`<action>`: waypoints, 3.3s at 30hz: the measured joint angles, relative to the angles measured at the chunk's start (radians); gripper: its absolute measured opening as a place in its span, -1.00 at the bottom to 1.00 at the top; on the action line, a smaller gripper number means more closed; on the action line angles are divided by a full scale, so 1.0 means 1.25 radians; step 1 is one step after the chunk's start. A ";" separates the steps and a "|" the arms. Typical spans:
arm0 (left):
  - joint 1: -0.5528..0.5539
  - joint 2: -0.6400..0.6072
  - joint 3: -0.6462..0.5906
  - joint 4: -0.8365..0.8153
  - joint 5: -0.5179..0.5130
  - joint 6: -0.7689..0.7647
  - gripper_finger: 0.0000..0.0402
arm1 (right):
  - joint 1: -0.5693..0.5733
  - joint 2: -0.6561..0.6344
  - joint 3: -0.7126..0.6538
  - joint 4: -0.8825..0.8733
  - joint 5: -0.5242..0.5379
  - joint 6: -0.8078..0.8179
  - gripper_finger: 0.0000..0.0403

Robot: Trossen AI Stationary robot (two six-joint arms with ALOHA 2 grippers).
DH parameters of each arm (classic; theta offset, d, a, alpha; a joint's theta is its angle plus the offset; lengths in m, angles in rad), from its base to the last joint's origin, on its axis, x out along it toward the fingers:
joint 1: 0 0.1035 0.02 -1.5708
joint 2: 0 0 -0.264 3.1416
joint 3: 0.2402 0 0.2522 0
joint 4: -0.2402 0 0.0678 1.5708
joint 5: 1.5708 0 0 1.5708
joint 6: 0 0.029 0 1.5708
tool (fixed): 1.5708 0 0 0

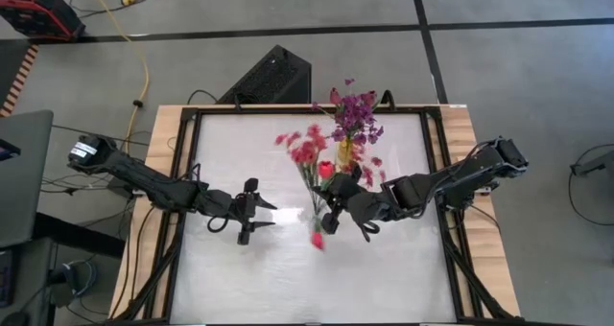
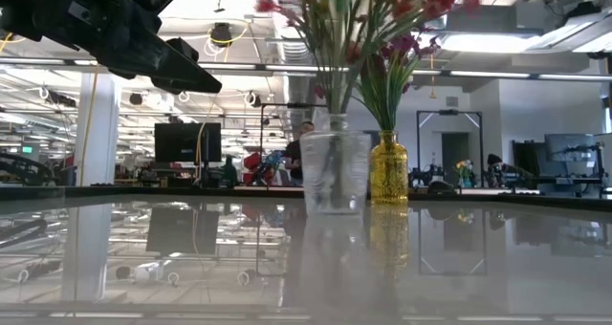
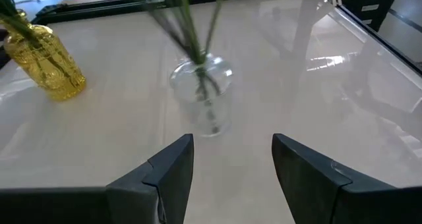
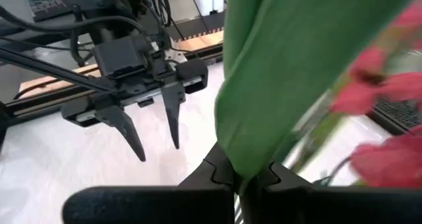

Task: Sort flowers into vase by color
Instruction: Put the pink flower into the transparent vase, then return to Home Position

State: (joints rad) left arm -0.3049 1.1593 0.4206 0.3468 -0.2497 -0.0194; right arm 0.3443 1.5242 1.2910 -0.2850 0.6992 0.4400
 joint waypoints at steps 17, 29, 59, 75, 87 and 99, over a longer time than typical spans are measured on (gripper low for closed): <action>0.012 0.335 0.000 0.437 -0.005 -0.039 -0.03 | 0.000 0.000 0.001 0.000 0.001 0.004 -0.87; 0.070 0.502 0.031 0.678 0.004 -0.129 0.15 | 0.024 0.001 -0.008 -0.025 0.003 0.001 -0.87; 0.077 0.502 0.117 0.523 0.026 -0.057 0.26 | 0.048 0.093 -0.004 -0.022 0.010 -0.003 -0.53; 0.077 0.424 0.117 0.363 0.028 -0.009 0.26 | 0.053 0.093 0.298 -0.425 0.006 -0.066 0.11; 0.072 0.031 0.117 -0.177 0.022 -0.008 0.26 | 0.066 0.077 0.548 -0.830 -0.065 0.024 0.10; 0.068 -0.280 0.030 -0.254 -0.078 0.033 0.26 | 0.211 -0.150 0.083 -0.780 -0.230 0.447 -0.29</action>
State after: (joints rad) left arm -0.2198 0.8096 0.4586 0.0298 -0.3472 0.0218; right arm 0.6075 1.3369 1.3951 -1.2600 0.4117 0.9985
